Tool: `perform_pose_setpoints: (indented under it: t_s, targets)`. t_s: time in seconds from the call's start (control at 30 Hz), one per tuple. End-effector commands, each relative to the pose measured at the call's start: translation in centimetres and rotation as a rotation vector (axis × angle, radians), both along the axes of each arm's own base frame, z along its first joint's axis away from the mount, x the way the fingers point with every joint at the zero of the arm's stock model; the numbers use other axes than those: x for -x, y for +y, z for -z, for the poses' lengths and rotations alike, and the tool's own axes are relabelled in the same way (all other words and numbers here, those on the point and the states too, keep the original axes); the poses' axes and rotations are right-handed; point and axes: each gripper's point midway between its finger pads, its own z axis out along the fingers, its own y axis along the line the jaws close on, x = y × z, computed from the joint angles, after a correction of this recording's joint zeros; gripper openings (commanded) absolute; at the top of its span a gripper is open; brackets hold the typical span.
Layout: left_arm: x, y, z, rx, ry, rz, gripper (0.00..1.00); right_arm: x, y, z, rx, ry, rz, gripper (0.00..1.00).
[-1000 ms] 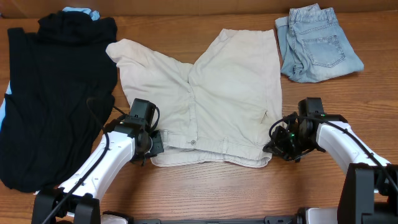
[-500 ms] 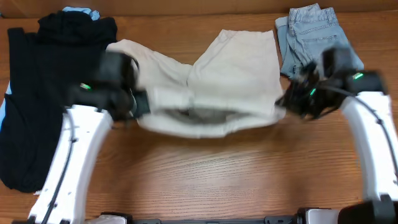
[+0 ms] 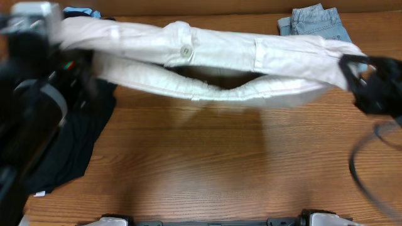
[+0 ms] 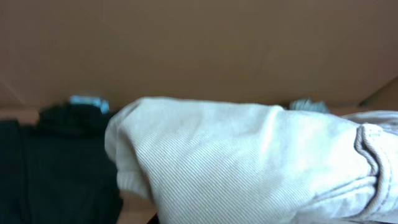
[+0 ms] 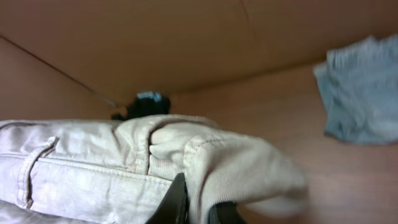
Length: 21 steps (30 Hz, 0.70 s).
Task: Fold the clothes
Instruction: 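Lift the shorts by the waistband and lay them flat, legs toward front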
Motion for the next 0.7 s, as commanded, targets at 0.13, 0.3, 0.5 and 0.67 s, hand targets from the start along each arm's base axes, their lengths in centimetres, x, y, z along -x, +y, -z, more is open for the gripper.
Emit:
perform_pose_setpoints:
  t_s: [0.13, 0.3, 0.5, 0.67]
  targets:
    - [6.8, 7.4, -3.5, -0.074, -0.162, -0.362, 0.04, 4.4, -4.9, -2.7, 0.122, -0.147, 0.287, 0.04]
    - [7.0, 5.6, -1.4, -0.04, -0.074, -0.266, 0.04, 7.6, -4.3, -2.8, 0.123, -0.187, 0.289, 0.04]
    - [4.0, 2.9, 4.0, -0.014, 0.153, -0.14, 0.04, 6.5, -4.1, 3.2, 0.102, 0.021, 0.259, 0.04]
    - [1.6, 3.4, 12.0, -0.02, 0.446, -0.219, 0.04, 4.0, -4.2, 10.6, 0.09, 0.286, 0.216, 0.04]
